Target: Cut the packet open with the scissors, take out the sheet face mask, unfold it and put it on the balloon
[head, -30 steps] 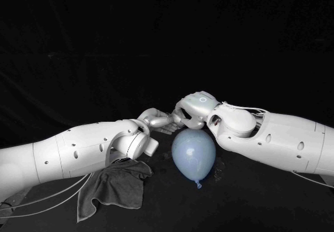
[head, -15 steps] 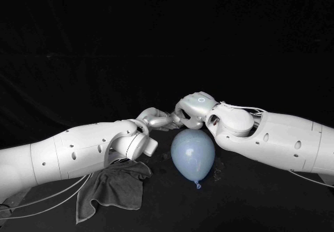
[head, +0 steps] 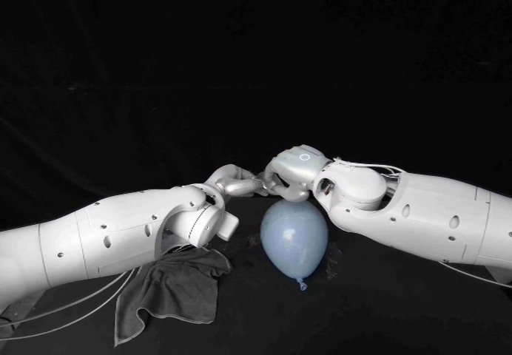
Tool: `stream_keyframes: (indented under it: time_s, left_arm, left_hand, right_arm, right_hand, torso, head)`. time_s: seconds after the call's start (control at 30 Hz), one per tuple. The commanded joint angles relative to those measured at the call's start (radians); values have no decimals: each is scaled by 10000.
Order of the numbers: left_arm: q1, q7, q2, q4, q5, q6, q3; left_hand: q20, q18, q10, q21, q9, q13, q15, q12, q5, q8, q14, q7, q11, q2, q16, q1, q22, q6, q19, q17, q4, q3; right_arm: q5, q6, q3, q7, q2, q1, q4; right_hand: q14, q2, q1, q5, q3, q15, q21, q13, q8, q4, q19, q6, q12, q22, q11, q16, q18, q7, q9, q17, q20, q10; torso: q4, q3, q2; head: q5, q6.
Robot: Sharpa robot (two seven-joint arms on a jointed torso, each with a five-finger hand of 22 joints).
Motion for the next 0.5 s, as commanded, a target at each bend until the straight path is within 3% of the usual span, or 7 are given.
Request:
stream_keyframes:
  time_s: [0.03, 0.13, 0.23, 0.33, 0.5]
  left_arm:
    - [43, 460, -6, 91, -119, 430, 30]
    - [43, 432, -18, 105, -170, 544, 30]
    - [45, 392, -24, 121, -262, 652, 30]
    - [47, 345, -22, 129, -328, 744, 30]
    - [51, 328, -13, 134, -390, 866, 30]
  left_hand:
    - [10, -98, 58, -80, 118, 7, 18, 81, 55, 78, -382, -25, 11, -40, -59, -81, -22, 80, -204, -99, -81, 120]
    - [12, -99, 83, -89, 128, 10, 24, 99, 79, 87, -487, -27, 8, -54, -63, -98, -24, 100, -261, -122, -97, 131]
    - [13, -100, 113, -95, 140, 12, 27, 121, 151, 98, -591, -33, 3, -72, -63, -123, -25, 124, -313, -145, -116, 149]
    - [14, -100, 132, -99, 150, 12, 30, 135, 211, 106, -675, -37, -1, -88, -64, -149, -25, 140, -351, -164, -128, 162]
    - [15, -100, 181, -104, 179, 12, 41, 171, 427, 126, -884, -52, -12, -129, -65, -220, -26, 181, -446, -208, -167, 190]
  right_arm:
    - [-140, 127, -12, 363, -4, -3, -19]
    - [-268, -63, -12, 369, -2, -1, -28]
    - [-436, -285, -12, 310, 0, 1, -21]
    - [-568, -497, -12, 245, -3, 2, -6]
    - [-648, -528, -12, 225, 19, 3, -22]
  right_hand:
    - [1048, -5, 170, -37, -3, -139, 26, 1265, -148, -116, 17, -214, 64, 1413, -154, 62, 65, -113, -73, 2621, -54, 27]
    - [1053, -28, 185, -37, -13, -177, 104, 1309, -196, -146, 66, -273, 107, 1441, -192, 65, 49, -147, -100, 2634, -71, 70]
    - [1053, -62, 203, -38, -37, -293, 226, 1383, -335, -196, 151, -468, 176, 1487, -326, 65, 22, -325, -171, 2634, -109, 145]
    - [1053, -99, 179, -38, -77, -346, 340, 1476, -371, -205, 223, -511, 268, 1523, -382, 65, -2, -386, -192, 2634, -125, 231]
    - [1053, -146, 141, -38, -146, -430, 407, 1540, -433, -213, 274, -598, 330, 1545, -476, 65, -17, -510, -224, 2634, -147, 292]
  torso:
    - [2, -3, 6]
    - [2, -2, 0]
    - [4, -6, 1]
    - [3, -6, 8]
    - [2, -5, 0]
  head:
    - [-25, 33]
    - [-31, 31]
    - [-33, 22]
    - [-34, 23]
    - [-21, 4]
